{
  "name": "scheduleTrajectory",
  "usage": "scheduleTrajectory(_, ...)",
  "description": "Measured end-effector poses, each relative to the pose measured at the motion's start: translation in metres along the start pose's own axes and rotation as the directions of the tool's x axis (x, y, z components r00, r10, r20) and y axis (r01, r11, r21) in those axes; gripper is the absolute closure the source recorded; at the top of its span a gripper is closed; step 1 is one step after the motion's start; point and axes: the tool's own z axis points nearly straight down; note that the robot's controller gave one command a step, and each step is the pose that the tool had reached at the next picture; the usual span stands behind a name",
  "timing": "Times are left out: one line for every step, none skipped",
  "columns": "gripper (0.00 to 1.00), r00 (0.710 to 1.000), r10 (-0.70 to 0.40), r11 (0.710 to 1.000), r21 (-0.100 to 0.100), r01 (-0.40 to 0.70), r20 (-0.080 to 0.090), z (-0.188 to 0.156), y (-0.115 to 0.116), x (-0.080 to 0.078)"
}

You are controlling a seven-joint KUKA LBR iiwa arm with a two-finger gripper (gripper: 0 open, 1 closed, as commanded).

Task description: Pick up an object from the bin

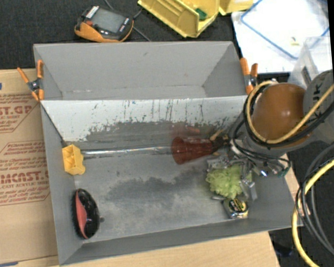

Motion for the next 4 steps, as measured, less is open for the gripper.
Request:
scheduleTrajectory(1.00, 0.744, -0.668, 0.744, -0.003, 0.668, 0.001, -0.002, 0.022, 0.007)
scheduleTrajectory(1.00, 0.746, -0.666, 0.746, -0.003, 0.666, 0.002, -0.003, 0.022, 0.008)
scheduleTrajectory(1.00, 0.746, -0.666, 0.746, -0.016, 0.666, 0.001, -0.043, 0.025, 0.009)
scheduleTrajectory(1.00, 0.746, -0.666, 0.746, -0.018, 0.666, 0.003, -0.088, 0.026, 0.008)
